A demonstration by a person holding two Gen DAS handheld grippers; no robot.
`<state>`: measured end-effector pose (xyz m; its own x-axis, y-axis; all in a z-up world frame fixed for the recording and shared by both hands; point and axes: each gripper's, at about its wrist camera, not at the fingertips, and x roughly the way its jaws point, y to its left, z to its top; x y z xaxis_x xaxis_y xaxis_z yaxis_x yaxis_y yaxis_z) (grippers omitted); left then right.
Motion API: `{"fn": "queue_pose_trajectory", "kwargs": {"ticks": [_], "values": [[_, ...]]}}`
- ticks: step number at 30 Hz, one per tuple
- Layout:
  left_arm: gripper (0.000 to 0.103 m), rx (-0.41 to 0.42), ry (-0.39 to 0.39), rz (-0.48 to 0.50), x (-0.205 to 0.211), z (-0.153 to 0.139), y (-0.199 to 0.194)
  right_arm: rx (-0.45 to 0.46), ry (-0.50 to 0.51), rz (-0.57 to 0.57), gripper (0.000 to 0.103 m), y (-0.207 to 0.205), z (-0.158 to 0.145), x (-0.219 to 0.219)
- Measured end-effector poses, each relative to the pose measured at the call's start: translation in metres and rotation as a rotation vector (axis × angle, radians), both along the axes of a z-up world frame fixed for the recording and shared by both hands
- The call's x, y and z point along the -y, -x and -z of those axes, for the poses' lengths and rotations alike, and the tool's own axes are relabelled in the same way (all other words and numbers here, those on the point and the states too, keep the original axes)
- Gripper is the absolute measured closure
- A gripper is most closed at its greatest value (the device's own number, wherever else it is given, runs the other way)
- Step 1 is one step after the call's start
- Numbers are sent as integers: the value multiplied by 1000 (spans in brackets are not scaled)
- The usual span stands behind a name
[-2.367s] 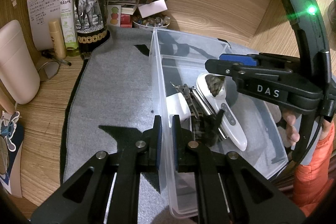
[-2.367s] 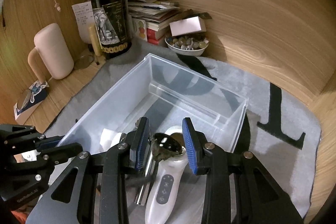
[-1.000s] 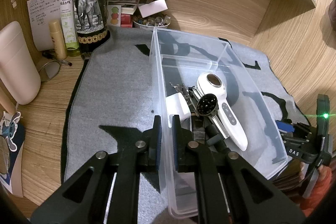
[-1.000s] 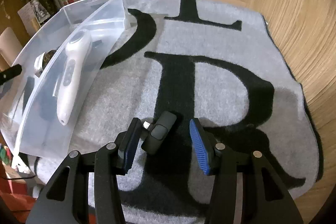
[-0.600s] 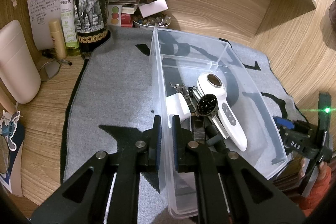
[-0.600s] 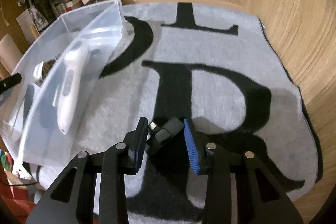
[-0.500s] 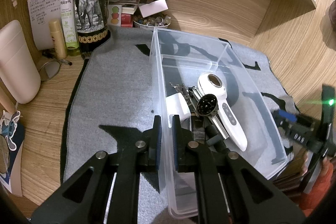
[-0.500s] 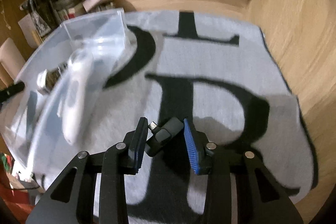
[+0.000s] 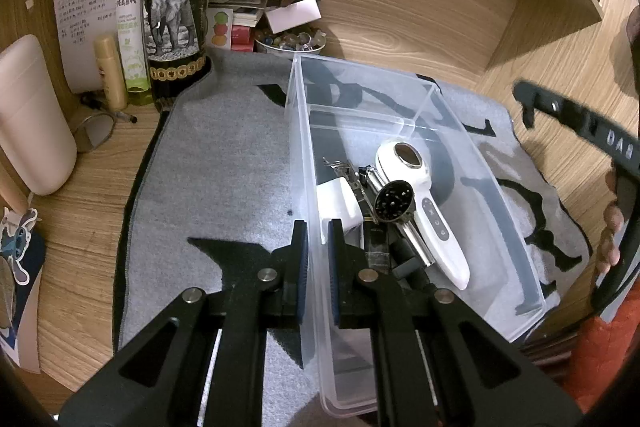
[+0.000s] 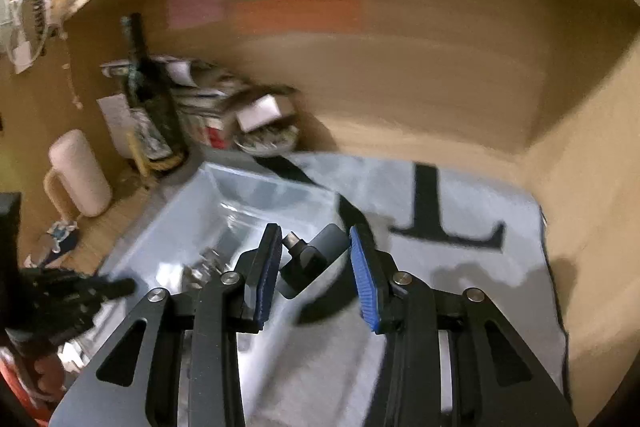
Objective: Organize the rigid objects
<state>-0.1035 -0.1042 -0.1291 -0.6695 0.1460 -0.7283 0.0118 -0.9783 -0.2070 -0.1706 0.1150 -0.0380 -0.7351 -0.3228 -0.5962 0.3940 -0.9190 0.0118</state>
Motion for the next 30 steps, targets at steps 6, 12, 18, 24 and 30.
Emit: {"fn": "queue_pose_trajectory", "kwargs": {"ticks": [6, 12, 18, 24, 30], "values": [[95, 0, 1, 0, 0, 0, 0, 19, -59, -107, 71, 11, 10, 43], [95, 0, 2, 1, 0, 0, 0, 103, -109, -190, 71, 26, 38, 71], [95, 0, -4, -2, 1, 1, 0, 185, -129, -204, 71, 35, 50, 77], [95, 9, -6, -6, 0, 0, 1, 151, -117, -191, 53, 28, 43, 71], [91, -37, -7, -34, -1, -19, -5, 74, -85, -159, 25, 11, 23, 57]]}}
